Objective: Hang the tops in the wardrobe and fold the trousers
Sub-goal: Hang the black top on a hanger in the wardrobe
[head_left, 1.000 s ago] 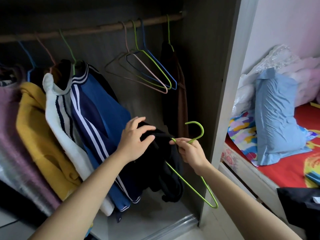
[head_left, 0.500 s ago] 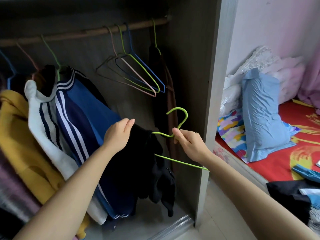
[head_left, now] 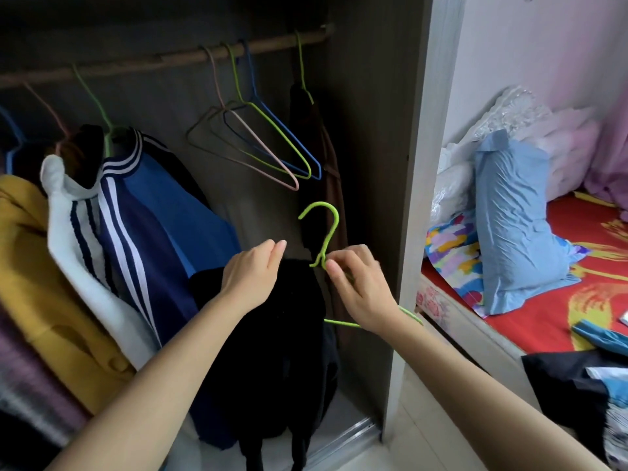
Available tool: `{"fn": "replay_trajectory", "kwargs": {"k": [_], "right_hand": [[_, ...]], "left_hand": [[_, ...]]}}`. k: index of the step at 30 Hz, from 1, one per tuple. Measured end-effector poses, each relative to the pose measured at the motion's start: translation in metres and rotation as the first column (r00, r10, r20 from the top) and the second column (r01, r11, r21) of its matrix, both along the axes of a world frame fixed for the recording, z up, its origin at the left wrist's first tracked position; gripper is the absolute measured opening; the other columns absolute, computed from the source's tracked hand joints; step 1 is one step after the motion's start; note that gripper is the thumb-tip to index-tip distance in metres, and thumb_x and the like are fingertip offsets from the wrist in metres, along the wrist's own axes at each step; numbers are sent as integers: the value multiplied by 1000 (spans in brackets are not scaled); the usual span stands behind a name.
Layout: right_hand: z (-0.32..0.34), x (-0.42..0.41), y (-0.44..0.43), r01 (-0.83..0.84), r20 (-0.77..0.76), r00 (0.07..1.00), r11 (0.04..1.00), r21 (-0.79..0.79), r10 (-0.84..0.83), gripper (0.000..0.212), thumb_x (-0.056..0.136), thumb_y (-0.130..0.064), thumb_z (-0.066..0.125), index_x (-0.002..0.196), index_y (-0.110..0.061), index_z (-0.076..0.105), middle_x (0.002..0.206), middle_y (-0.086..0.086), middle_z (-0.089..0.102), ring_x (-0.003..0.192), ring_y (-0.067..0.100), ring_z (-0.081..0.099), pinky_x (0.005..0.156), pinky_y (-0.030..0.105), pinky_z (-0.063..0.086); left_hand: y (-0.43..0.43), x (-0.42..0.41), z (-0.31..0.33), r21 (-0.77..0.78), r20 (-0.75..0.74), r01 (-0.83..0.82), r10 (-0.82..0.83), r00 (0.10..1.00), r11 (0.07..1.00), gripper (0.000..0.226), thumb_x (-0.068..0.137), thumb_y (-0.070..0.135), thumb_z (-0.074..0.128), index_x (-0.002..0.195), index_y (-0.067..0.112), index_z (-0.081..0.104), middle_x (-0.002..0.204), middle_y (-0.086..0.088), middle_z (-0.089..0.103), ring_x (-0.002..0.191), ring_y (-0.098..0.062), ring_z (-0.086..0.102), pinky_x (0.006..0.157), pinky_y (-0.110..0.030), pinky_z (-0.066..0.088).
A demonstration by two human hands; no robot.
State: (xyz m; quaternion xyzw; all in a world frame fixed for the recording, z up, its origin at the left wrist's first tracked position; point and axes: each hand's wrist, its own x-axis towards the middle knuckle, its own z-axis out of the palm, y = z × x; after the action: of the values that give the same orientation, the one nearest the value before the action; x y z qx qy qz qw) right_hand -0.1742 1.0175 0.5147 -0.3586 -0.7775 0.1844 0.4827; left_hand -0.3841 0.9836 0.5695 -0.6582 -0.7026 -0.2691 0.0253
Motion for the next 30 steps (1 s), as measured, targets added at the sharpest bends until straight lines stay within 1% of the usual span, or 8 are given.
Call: {"fn": "replay_trajectory", "kwargs": {"k": [3, 8, 13, 17, 19, 23, 26, 30], "right_hand": [[-18, 11, -9, 146, 33, 985, 925, 352, -168, 20, 102, -32, 53, 104, -18, 65, 100, -3, 54, 91, 14, 52, 78, 31, 37], [-32, 6, -18, -129, 368, 922, 992, -9, 123, 44, 101, -46, 48, 135, -19, 55, 116, -4, 54, 103, 14, 56, 87, 35, 50], [-19, 0, -15, 52, 73, 995, 977, 206, -69, 15, 92, -17, 59, 106, -17, 64, 102, -5, 52, 91, 13, 55, 74, 38, 49], [6, 7, -2, 281, -150, 956, 929, 240, -251, 35, 85, -22, 66, 117, -14, 58, 117, -1, 50, 110, 19, 53, 90, 38, 46], [25, 10, 4, 241, -61, 971, 939, 247, -233, 52, 85, -40, 66, 130, -17, 53, 121, -4, 55, 115, 17, 52, 99, 36, 39], [58, -1, 9, 78, 215, 974, 997, -22, -72, 60, 87, -77, 46, 126, -33, 56, 73, -13, 66, 73, 3, 64, 66, 29, 50], [64, -10, 18, 75, 246, 968, 992, -104, -47, 38, 102, -52, 46, 110, -24, 71, 57, -8, 59, 53, 6, 58, 51, 26, 41], [60, -3, 26, 140, 190, 976, 973, -185, -105, 39, 105, -43, 43, 105, -20, 74, 69, -5, 66, 62, 14, 63, 59, 34, 51]], "left_hand": [[-3, -13, 3, 30, 102, -88, 85, 991, 996, 51, 105, 48, 26, 67, 16, 36, 60, 0, 48, 60, -23, 48, 56, -37, 32], [0, -12, 15, -83, 363, -90, 114, 925, 992, 45, 98, 60, 30, 69, 27, 38, 63, 10, 46, 66, -17, 48, 65, -38, 37], [-4, -18, 19, -71, 560, 89, -34, 828, 994, 38, 77, 72, 55, 77, 34, 53, 67, 20, 56, 67, -6, 54, 69, -31, 45], [-9, -20, 11, -81, 464, 145, -91, 881, 986, 40, 63, 55, 77, 87, 34, 52, 83, 9, 65, 75, -8, 63, 72, -32, 51], [-10, -16, 9, -70, 388, 199, -157, 908, 977, 34, 64, 39, 73, 89, 36, 49, 83, 12, 62, 75, -8, 59, 74, -37, 50], [-9, 1, 3, -74, 257, 329, -300, 919, 942, 33, 71, 21, 66, 94, 36, 48, 81, 14, 58, 73, -7, 57, 65, -33, 48], [-7, 8, -12, -18, 268, 306, -291, 919, 952, 35, 79, 13, 67, 94, 38, 49, 83, 12, 58, 78, -4, 57, 66, -23, 44], [-19, 3, -52, 333, 188, -53, -11, 982, 941, 14, 88, 21, 70, 97, 15, 60, 97, -2, 55, 93, -22, 52, 85, -40, 44]]}}
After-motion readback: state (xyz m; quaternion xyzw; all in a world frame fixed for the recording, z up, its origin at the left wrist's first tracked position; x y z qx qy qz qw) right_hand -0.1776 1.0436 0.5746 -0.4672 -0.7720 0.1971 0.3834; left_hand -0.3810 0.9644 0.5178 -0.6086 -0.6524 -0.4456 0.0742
